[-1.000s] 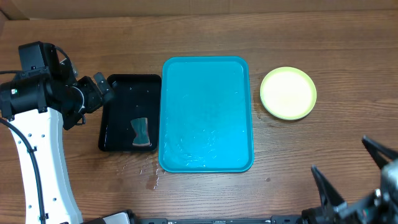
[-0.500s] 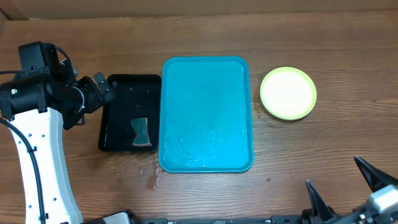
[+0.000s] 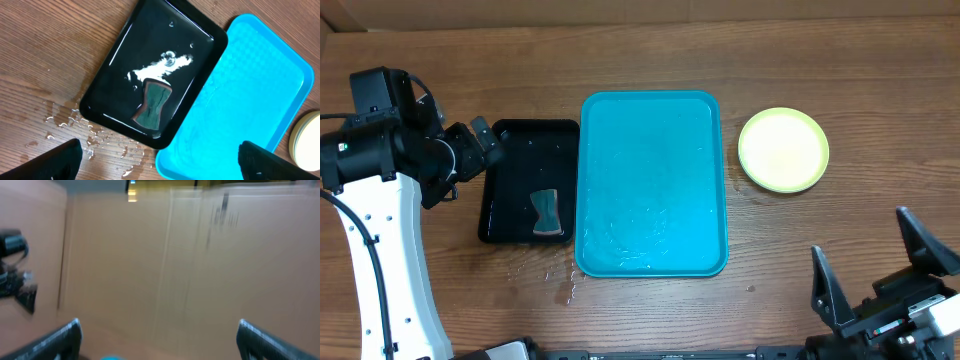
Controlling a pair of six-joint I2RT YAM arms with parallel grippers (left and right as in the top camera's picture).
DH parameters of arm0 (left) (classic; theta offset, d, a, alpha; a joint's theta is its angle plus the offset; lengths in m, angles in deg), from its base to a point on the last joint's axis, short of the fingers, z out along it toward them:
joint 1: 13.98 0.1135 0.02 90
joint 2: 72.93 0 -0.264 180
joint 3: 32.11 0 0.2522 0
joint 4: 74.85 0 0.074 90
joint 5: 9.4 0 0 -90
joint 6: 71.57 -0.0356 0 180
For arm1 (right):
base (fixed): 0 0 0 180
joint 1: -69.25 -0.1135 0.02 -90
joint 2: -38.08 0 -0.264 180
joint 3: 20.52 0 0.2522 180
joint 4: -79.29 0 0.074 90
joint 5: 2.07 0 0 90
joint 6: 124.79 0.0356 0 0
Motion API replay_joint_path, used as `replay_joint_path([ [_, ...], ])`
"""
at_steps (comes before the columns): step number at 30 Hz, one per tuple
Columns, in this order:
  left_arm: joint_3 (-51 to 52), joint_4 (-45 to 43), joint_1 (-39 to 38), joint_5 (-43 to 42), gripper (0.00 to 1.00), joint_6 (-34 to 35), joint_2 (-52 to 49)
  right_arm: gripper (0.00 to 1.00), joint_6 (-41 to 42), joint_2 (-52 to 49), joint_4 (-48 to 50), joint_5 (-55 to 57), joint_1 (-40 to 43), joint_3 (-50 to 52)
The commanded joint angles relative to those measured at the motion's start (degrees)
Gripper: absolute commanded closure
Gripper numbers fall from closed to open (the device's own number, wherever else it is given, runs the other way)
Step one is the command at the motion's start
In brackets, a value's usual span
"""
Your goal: Clean dirty plates on tray and stack at the side
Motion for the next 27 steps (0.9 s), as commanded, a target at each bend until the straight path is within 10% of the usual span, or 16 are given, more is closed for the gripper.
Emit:
replay_joint_path([
  [1, 0.1, -0.1, -0.2, 0.4, 0.00, 1.0, -0.2, 0.00, 1.4, 2.2, 10.0, 0.2, 0.3, 4.7],
  [11, 0.1, -0.1, -0.2, 0.4, 0.00, 1.0, -0.2, 0.01, 9.2, 6.0, 27.9, 2.8, 0.2, 12.9],
  [27, 0.1, -0.1, -0.2, 0.4, 0.01, 1.0, -0.2, 0.01, 11.9, 6.0, 27.2, 8.9, 0.2, 27.9],
])
